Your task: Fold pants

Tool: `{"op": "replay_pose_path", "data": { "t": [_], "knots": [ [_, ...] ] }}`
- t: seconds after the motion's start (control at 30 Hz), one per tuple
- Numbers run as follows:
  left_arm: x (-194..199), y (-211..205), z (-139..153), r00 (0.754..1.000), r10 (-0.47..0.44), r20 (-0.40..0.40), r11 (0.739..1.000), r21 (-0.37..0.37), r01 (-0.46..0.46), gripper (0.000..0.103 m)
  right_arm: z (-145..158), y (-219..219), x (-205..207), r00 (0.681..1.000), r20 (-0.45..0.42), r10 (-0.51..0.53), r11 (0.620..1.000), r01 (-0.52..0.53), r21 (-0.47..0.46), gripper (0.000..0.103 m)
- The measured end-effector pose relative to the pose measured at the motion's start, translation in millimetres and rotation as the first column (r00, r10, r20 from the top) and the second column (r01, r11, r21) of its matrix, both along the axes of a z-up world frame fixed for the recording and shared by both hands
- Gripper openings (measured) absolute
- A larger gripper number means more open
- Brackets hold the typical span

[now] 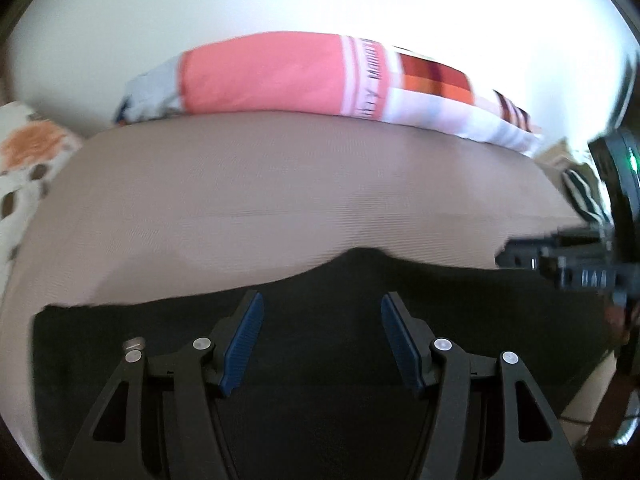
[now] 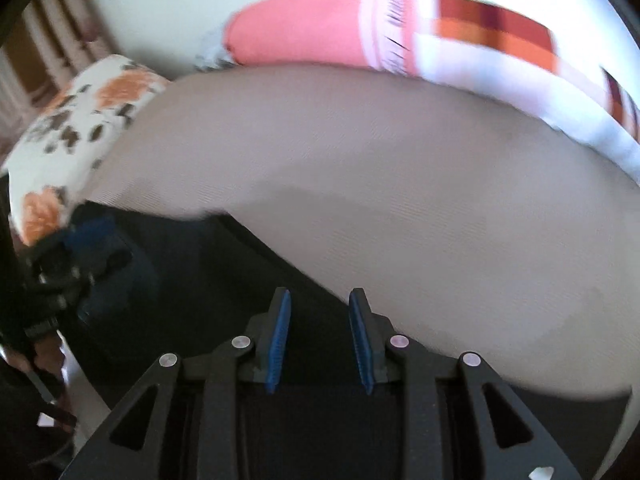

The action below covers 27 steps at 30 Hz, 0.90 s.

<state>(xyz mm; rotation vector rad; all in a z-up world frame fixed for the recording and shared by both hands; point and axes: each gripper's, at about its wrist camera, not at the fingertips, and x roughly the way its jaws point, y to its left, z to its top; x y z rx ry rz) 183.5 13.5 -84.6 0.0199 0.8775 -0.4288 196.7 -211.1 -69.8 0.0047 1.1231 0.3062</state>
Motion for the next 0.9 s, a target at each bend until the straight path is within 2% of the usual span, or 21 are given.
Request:
{"op": "replay_pose_path", "data": {
  "t": [0.1,0.23,0.37,0.43,0.5,0.7,0.8,0.9],
  "knots": [
    [10.2,-23.7,-9.3,0.999,-0.032,-0.034,0.999,-0.005,0.032,0.062,-13.8,-24.9,-15.0,0.997,-0.038,-0.063,0.997,0.062,-0.036,0.029],
    [25.0,-48.9,-23.9,0.996,-0.049,-0.072,0.998,0.029,0.051,0.062,-30.1,-39.8,-23.1,0.990,-0.057,-0.126,0.990,0.121,-0.075,0.029],
    [41.4,-62.3,-38.2,0.995,-0.028,-0.095,0.995,0.090,0.036,0.062,-40.6,-43.2,-20.3,0.988,-0.029,-0.150,0.985,0.147,-0.090,0.028],
    [44.7,-63.4,-44.3,0.995,-0.024,-0.096,0.995,0.097,0.033,0.062,-41.4,-41.2,-15.9,0.988,-0.012,-0.151,0.984,0.149,-0.099,0.029],
    [43.3,-65.1,-43.4,0.997,-0.022,-0.078,0.994,0.109,0.031,0.062,-42.3,-42.7,-15.4,0.988,-0.006,-0.154,0.984,0.153,-0.092,0.033],
    [36.7,-63.0,-38.9,0.996,-0.008,-0.088,0.991,0.134,0.020,0.062,-40.0,-48.6,-13.6,0.987,-0.011,-0.162,0.985,0.161,-0.060,0.034],
    [18.4,-56.5,-32.2,0.997,-0.004,-0.073,0.991,0.136,0.014,0.062,-27.4,-58.4,-22.0,0.979,0.028,-0.203,0.979,0.203,-0.025,0.036],
    [-5.4,-48.3,-31.1,0.998,-0.012,-0.057,0.986,0.164,0.021,0.062,-21.2,-66.4,-31.0,0.977,0.032,-0.212,0.977,0.213,-0.015,0.039]
  ]
}}
